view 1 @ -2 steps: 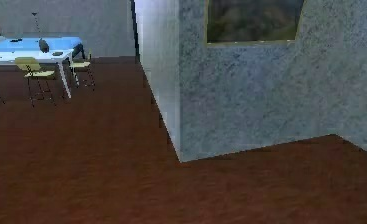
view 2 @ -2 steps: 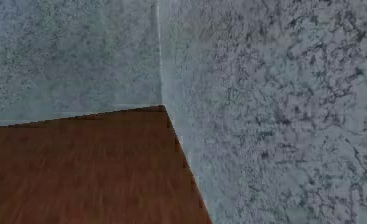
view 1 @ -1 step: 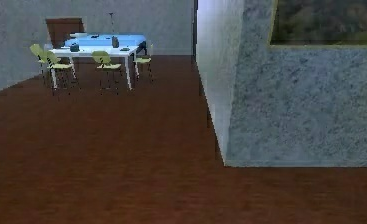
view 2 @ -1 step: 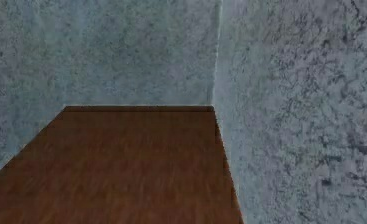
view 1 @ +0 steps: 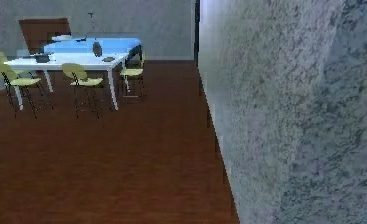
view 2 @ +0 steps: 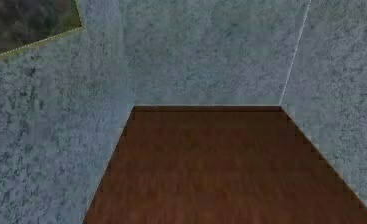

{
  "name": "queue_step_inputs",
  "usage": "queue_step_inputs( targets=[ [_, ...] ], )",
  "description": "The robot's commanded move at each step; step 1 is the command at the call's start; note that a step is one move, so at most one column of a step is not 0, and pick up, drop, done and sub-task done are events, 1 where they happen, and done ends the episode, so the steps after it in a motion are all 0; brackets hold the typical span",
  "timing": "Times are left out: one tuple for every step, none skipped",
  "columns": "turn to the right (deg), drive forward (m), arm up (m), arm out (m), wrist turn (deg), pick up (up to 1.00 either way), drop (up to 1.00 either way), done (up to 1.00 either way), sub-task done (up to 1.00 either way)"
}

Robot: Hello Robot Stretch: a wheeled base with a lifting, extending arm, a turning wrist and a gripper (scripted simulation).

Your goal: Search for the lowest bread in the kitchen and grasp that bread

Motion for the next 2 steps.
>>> queue_step_inputs(
  targets=[
    [0.0, 1.00, 0.00, 0.00, 0.0, 0.00, 0.00, 0.00, 0.00],
    [0.0, 1.00, 0.00, 0.00, 0.0, 0.00, 0.00, 0.00, 0.00]
  ],
)
